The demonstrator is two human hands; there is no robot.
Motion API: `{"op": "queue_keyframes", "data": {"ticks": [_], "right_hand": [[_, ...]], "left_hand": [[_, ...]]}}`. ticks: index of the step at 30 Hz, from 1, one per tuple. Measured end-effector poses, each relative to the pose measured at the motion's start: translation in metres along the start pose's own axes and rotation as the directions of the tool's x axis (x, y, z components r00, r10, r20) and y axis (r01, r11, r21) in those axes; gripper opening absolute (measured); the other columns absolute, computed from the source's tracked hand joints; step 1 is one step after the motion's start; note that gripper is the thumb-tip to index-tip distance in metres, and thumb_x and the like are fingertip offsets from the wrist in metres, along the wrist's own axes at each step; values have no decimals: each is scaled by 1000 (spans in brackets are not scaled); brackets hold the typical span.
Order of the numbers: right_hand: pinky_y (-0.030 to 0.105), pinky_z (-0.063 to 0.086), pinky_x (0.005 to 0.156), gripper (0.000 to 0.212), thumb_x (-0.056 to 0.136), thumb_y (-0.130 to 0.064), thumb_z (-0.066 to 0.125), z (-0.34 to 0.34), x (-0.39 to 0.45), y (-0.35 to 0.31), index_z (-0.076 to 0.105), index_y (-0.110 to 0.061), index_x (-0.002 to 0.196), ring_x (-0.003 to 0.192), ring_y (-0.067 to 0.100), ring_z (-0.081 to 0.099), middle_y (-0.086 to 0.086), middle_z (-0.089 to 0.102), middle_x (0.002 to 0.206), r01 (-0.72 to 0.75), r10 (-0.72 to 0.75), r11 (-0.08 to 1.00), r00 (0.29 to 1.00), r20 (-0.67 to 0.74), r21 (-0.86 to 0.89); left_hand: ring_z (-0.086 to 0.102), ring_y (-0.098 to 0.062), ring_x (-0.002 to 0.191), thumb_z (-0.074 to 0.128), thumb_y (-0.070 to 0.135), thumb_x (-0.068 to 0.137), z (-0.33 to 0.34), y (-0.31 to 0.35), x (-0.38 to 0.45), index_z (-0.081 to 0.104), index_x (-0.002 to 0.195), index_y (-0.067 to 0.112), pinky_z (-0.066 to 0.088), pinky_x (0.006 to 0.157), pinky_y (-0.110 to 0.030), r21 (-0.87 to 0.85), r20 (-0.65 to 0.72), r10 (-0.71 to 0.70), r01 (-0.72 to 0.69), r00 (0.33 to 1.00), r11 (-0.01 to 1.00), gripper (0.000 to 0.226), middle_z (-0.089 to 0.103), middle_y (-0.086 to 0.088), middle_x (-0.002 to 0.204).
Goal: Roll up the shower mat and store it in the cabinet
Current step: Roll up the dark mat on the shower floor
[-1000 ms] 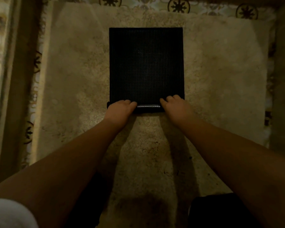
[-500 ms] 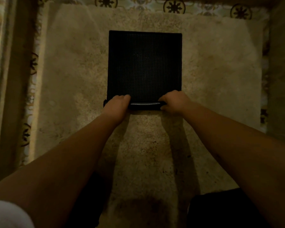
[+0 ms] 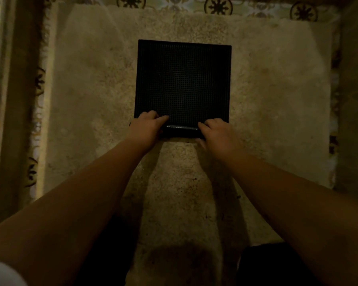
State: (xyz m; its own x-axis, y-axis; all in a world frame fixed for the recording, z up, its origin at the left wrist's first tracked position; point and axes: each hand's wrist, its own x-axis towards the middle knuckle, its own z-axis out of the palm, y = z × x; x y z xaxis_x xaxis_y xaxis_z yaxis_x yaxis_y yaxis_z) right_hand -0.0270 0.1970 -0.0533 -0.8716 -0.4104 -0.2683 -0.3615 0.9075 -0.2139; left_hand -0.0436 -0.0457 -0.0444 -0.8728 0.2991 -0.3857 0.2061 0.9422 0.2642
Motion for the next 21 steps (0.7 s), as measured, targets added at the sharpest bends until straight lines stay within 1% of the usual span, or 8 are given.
{"op": "queue_keyframes", "data": {"ticks": [1, 5, 8, 12, 14, 16, 19, 21], "right_hand": [[43, 45, 86, 48, 88, -25, 64, -3, 2, 0, 56, -6, 131, 106, 35, 55, 15, 62, 118, 9, -8, 999, 1000, 30, -46], [42, 47, 87, 44, 90, -5, 52, -11, 13, -2, 50, -8, 134, 110, 32, 50, 14, 57, 123, -40, 48, 998, 985, 166, -50], [44, 51, 82, 51, 89, -5, 51, -15, 13, -4, 42, -9, 138, 106, 34, 54, 16, 59, 118, -85, 81, 996, 987, 141, 23], [39, 50, 70, 29, 89, -20, 59, -20, 17, 3, 52, -13, 117, 91, 34, 61, 13, 65, 101, -93, 84, 993, 990, 116, 76], [38, 50, 74, 28, 90, -25, 60, -19, 21, 6, 57, -12, 115, 96, 33, 62, 11, 67, 105, -113, 100, 989, 986, 130, 100], [38, 47, 87, 30, 93, -25, 59, -14, 24, 8, 61, -11, 119, 107, 30, 58, 11, 65, 116, -109, 90, 988, 983, 157, 112], [41, 33, 108, 45, 94, -28, 58, -8, 20, 5, 54, -9, 135, 129, 32, 44, 15, 53, 140, -103, 87, 989, 985, 148, 102], [45, 32, 107, 57, 89, -35, 64, -6, 15, 3, 50, -11, 139, 130, 33, 41, 14, 49, 142, -110, 104, 992, 989, 104, 54]], "left_hand": [[47, -35, 109, 55, 20, 92, 0, 3, -2, 51, 135, 18, 43, 88, -48, 19, -29, 7, -6, 1000, 1000, 43, 53, -13, 121], [55, -34, 105, 59, 9, 86, 4, 6, -18, 61, 122, 12, 42, 82, -46, 75, -121, 73, -65, 990, 995, 36, 62, -13, 117], [61, -36, 100, 63, 4, 81, 7, 6, -22, 63, 121, 6, 46, 77, -46, 42, -152, 114, -109, 982, 993, 40, 66, -16, 113], [60, -34, 105, 66, 9, 83, 6, -5, -13, 59, 126, 4, 45, 84, -46, 63, -105, 188, -182, 977, 981, 43, 64, -15, 119], [52, -35, 117, 64, 14, 87, 8, -6, -10, 52, 134, 6, 41, 95, -47, 118, -65, 163, -154, 985, 981, 49, 56, -16, 131], [46, -37, 120, 61, 15, 88, 8, -1, -4, 49, 134, 6, 37, 98, -48, 167, -35, 125, -118, 991, 979, 49, 51, -18, 134], [46, -37, 110, 61, 11, 84, 3, 9, 7, 53, 121, 7, 40, 84, -45, 209, -27, 86, -79, 996, 975, 38, 51, -18, 122], [50, -34, 103, 61, 12, 84, 0, 12, 13, 52, 116, 10, 42, 79, -43, 207, -11, 78, -74, 997, 976, 34, 52, -16, 114]]}}
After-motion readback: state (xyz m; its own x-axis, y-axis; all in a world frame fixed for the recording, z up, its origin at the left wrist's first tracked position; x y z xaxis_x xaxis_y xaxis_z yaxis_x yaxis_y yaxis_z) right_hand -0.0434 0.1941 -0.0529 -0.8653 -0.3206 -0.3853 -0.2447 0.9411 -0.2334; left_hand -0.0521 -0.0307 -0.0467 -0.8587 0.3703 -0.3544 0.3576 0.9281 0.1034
